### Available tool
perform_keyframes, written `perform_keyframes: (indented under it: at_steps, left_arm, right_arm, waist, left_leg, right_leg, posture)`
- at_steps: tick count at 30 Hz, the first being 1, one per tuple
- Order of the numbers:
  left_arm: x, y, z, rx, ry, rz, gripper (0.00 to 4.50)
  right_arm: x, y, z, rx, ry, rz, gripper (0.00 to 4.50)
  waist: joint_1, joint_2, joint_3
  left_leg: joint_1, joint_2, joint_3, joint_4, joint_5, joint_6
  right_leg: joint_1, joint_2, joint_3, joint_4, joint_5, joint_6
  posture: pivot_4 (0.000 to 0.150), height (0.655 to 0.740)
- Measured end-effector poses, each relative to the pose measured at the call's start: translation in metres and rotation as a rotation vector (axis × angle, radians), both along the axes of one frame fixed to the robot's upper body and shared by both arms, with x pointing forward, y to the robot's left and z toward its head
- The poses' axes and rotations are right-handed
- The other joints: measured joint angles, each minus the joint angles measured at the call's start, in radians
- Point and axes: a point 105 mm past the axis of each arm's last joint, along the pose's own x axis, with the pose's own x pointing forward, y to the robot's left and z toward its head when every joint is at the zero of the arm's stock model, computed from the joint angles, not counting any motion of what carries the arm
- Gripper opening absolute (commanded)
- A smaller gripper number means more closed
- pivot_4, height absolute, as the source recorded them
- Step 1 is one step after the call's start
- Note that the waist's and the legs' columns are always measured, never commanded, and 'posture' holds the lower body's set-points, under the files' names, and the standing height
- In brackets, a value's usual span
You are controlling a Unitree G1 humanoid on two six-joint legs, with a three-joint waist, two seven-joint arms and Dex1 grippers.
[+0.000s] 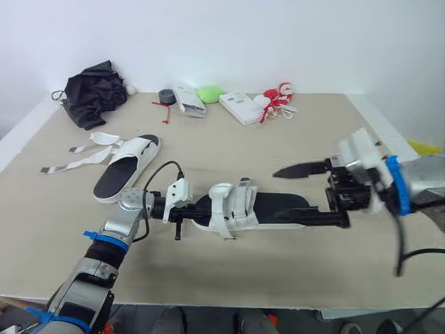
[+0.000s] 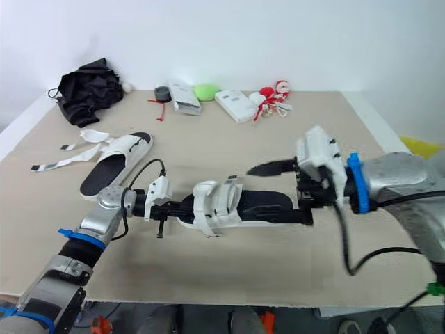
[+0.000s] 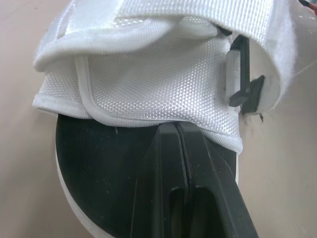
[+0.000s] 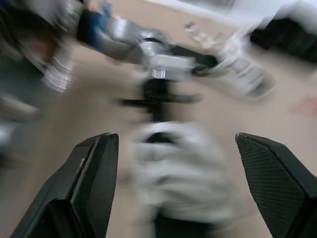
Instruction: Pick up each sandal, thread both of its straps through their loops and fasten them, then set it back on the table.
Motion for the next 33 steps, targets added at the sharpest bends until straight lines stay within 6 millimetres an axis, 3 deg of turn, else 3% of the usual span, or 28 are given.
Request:
perform_keyframes:
  at_steps: [3,4,8,16,20,22,33]
  left_arm:
    - [0.001,-0.003,0.002,0.030,-0.054,-0.027,0.00]
    - [0.001,-0.004,0.002,0.040,-0.080,-0.044,0.00]
    - [0.001,-0.006,0.004,0.051,-0.117,-0.081,0.00]
    - [0.003,-0.007,0.004,0.065,-0.124,-0.102,0.00]
    - [0.003,-0.007,0.004,0.065,-0.123,-0.106,0.00]
    - [0.003,-0.006,0.004,0.063,-0.121,-0.100,0.00]
    - [0.003,-0.006,0.003,0.062,-0.111,-0.093,0.00]
  right_arm:
    - [-0.004,0.007,-0.039,-0.028,0.215,-0.117,4.06]
    - [-0.004,0.010,-0.065,-0.073,0.300,-0.184,4.06]
    - [-0.006,0.018,-0.102,-0.175,0.405,-0.268,4.06]
    - [0.011,0.041,-0.110,-0.245,0.408,-0.295,4.06]
    - [0.017,0.043,-0.108,-0.259,0.425,-0.305,4.06]
    - [0.021,0.053,-0.104,-0.241,0.458,-0.272,4.06]
    - [0.026,0.069,-0.111,-0.276,0.493,-0.254,4.06]
  waist:
    - [0.001,-0.006,0.000]
    - [0.001,-0.006,0.000]
    - [0.001,-0.003,-0.001]
    - [0.003,-0.003,-0.003]
    - [0.003,-0.004,-0.003]
    - [0.003,-0.003,-0.003]
    - [0.001,-0.003,-0.004]
  left_leg:
    - [-0.001,0.000,0.000,0.001,0.000,0.000]
    - [-0.002,0.000,0.000,0.001,0.000,0.000]
    - [-0.008,-0.002,0.001,0.001,0.000,0.000]
    - [-0.009,-0.001,-0.001,0.002,0.000,0.001]
    - [-0.009,-0.001,-0.001,0.002,0.000,0.001]
    - [-0.009,0.000,-0.002,0.002,0.000,0.001]
    - [-0.009,0.000,-0.003,0.002,0.001,0.001]
  right_leg:
    - [-0.001,0.000,0.000,0.000,0.000,0.000]
    - [-0.002,0.000,0.000,0.000,0.000,0.000]
    - [-0.007,-0.001,0.002,0.000,0.004,0.009]
    - [-0.008,0.001,0.000,-0.001,0.005,0.008]
    - [-0.008,0.001,0.000,-0.001,0.005,0.008]
    - [-0.008,0.002,0.000,-0.001,0.005,0.008]
    - [-0.008,0.002,-0.001,-0.001,0.003,0.003]
  posture:
    - [0.150,0.7380]
    - [0.150,0.7380]
    - [0.150,0.7380]
    - [0.150,0.7380]
    - [0.150,0.7380]
    - [0.150,0.7380]
    - [0.150,0.7380]
